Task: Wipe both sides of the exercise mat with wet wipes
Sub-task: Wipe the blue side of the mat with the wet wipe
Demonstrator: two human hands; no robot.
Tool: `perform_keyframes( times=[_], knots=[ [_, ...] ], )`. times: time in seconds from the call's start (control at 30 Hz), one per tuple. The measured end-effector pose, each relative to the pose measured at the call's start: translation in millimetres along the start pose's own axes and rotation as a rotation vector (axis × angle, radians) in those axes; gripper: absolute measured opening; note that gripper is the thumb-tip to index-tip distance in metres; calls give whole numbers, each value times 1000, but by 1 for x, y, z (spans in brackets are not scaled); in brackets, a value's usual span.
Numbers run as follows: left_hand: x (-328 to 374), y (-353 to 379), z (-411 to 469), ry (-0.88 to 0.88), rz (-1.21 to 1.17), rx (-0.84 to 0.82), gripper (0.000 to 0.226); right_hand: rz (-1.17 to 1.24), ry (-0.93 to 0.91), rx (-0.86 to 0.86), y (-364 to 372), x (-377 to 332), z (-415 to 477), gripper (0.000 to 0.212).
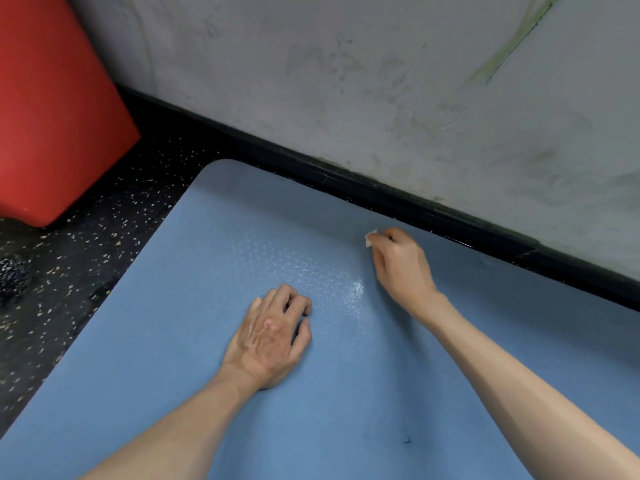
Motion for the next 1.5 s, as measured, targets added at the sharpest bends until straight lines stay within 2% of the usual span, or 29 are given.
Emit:
perform_keyframes(
  times=[0.1,0.17,0.23,0.37,0.47,0.53,0.67,0.77,0.83,0.9,1.03,1.2,1.37,1.43,1.5],
  knots=[
    [-1,0,0,-4,0,4,12,-17,124,39,-1,23,30,19],
    [-1,0,0,-1,-5,2,12,-46,112,80,-1,20,28,18],
    [0,0,0,-3,-6,-2,12,-37,82,89,0,15,16,5],
    [-1,1,0,-4,-9,-3,13,10,117,63,-2,30,26,19],
    [-1,0,0,3,-9,-3,13,-80,131,59,-5,32,32,15],
    [0,0,0,0,-10,-1,13,-88,119,79,-8,24,15,27],
    [-1,0,0,0,-8,1,12,-80,37,-29,0,18,-10,12],
    [-1,1,-1,3,-7,-2,11,-110,124,17,-7,38,16,21],
    [-2,2,-1,-1,-12,-3,11,-104,156,64,-14,39,18,18],
    [-2,2,-1,-3,-16,-4,11,-94,69,58,-10,18,-5,8],
    [-1,2,0,2,-16,-8,12,26,-127,-27,-6,-9,-55,7],
    [-1,1,-1,-5,-17,-23,13,25,135,3,-2,29,4,23],
    [1,1,0,3,-11,-21,15,121,10,80,-9,2,-52,14],
    [1,0,0,5,-10,-14,16,131,-38,52,-8,-2,-65,13],
    [1,0,-1,6,-16,-13,17,112,18,46,-6,13,-41,15]
  ],
)
Point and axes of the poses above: each hand's wrist, its own z-axis towards the middle knuckle, its own y-axis out of the palm, x = y × z, the point moved 9 cm from there along z, towards the middle knuckle, and after that the axes turned 8 degrees about y, right-handed, at the moved point
